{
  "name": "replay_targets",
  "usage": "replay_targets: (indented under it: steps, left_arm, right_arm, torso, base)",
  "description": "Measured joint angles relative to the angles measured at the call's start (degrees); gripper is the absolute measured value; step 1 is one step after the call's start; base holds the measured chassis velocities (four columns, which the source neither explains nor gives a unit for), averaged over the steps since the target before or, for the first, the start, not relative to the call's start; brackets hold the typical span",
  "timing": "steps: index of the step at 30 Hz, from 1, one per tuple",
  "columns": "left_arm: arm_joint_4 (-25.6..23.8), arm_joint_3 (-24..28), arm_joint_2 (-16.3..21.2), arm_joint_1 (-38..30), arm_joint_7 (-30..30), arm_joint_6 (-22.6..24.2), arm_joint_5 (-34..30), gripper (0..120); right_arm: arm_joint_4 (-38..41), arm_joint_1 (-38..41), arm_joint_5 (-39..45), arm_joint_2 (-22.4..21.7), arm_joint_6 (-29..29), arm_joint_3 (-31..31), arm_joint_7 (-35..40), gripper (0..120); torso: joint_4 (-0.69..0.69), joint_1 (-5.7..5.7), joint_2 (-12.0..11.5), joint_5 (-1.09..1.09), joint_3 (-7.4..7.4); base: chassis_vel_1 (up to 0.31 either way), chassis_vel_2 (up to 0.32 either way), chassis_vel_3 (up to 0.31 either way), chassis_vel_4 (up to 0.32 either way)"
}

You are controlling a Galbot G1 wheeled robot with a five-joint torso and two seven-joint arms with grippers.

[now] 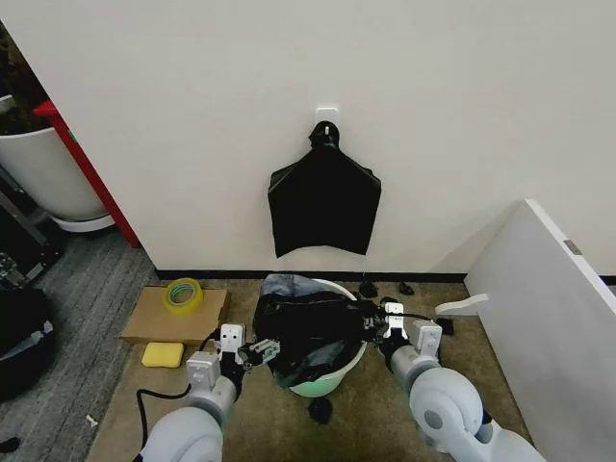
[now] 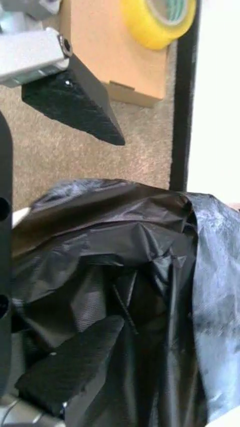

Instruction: Place the garbage bag over the trash bin.

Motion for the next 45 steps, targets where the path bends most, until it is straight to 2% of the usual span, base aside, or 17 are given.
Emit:
replay_targets:
  steps: [4,7,13,16,19,20,23,28,31,33,35,37,41,45]
  left_arm:
    - [2.5,0.5,-1.1,-4.1,-1.9,1.6,-4.5,100]
    - [5.3,2.4,-2.1,-8.3,-4.3,4.5,-11.1,100]
    - [9.4,5.8,-4.0,-11.0,-4.7,5.6,-11.7,100]
    - [9.8,6.1,-4.5,-11.6,-5.8,6.3,-11.7,100]
    - [11.3,6.0,-6.5,-12.8,-9.9,8.4,-13.7,100]
    - [12.0,5.7,-7.6,-13.0,-11.5,9.0,-15.0,95]
    - [12.4,5.4,-8.3,-13.1,-12.6,9.4,-15.8,92]
    - [12.2,5.0,-8.2,-13.1,-14.0,10.8,-18.5,74]
    - [11.9,4.8,-8.1,-13.2,-14.7,11.2,-20.2,69]
    - [11.7,4.6,-8.2,-13.6,-16.1,11.2,-22.0,55]
    - [11.5,4.4,-8.2,-13.8,-17.0,11.1,-23.4,52]
    - [11.3,4.2,-8.2,-14.0,-18.1,11.0,-25.3,43]
    - [11.2,3.2,-7.7,-13.9,-18.1,10.3,-26.4,25]
    - [11.5,2.4,-7.7,-13.4,-17.5,9.1,-26.4,14]
  right_arm:
    - [0.0,-0.1,0.3,-0.2,-0.1,-0.1,0.4,0]
    - [0.2,-0.1,0.5,-0.4,-0.2,-0.1,0.6,0]
    - [0.4,-0.3,0.8,-0.1,-0.2,0.0,0.9,0]
    - [0.4,-0.3,0.8,0.0,-0.2,0.0,0.9,0]
    - [0.2,-0.4,0.7,0.3,-0.2,0.0,0.9,0]
    - [0.0,-0.3,0.6,0.6,-0.1,0.0,0.9,0]
    - [-0.1,-0.2,0.5,0.7,-0.1,0.0,0.9,0]
    - [-0.1,-0.3,0.4,0.7,-0.1,0.0,0.9,0]
    - [-0.1,-0.3,0.4,0.7,0.0,0.0,0.9,0]
    - [-0.1,-0.3,0.3,0.7,0.0,0.0,0.9,0]
    - [-0.1,-0.3,0.3,0.8,0.0,0.0,0.9,0]
    - [0.0,-0.3,0.2,0.8,0.1,0.0,0.9,0]
    - [0.1,-0.4,0.2,0.7,0.1,0.1,0.9,0]
    - [0.1,-0.5,0.0,0.9,0.1,0.1,0.9,0]
  torso:
    - [-0.01,0.00,0.0,0.00,0.00]
    - [-0.02,0.00,0.0,0.00,0.00]
    - [0.00,0.00,0.0,0.00,0.00]
    - [0.00,0.00,0.0,0.01,0.00]
    - [0.00,-0.01,0.0,0.02,-0.01]
    - [0.00,-0.01,0.0,0.03,-0.01]
    - [0.01,-0.01,0.0,0.02,-0.01]
    - [-0.01,-0.01,0.0,0.03,-0.01]
    - [0.00,-0.01,0.0,0.02,-0.01]
    - [-0.01,-0.01,0.0,0.00,0.00]
    - [-0.01,-0.01,0.0,0.01,0.00]
    - [-0.01,0.00,0.0,0.00,0.00]
    - [-0.01,0.00,0.0,0.00,0.00]
    - [0.00,0.00,0.0,0.00,0.00]
  base:
    - [0.000,0.000,0.000,0.000]
    - [0.000,0.000,0.000,0.000]
    - [0.000,0.000,0.000,0.000]
    - [0.000,0.000,0.000,0.000]
    - [0.000,0.000,0.000,0.000]
    - [0.000,0.000,0.000,0.000]
    - [0.000,0.000,0.000,0.000]
    - [0.000,0.000,0.000,0.000]
    - [0.000,0.000,0.000,0.000]
    - [0.000,0.000,0.000,0.000]
    - [0.000,0.000,0.000,0.000]
    - [0.000,0.000,0.000,0.000]
    - [0.000,0.000,0.000,0.000]
    - [0.000,0.000,0.000,0.000]
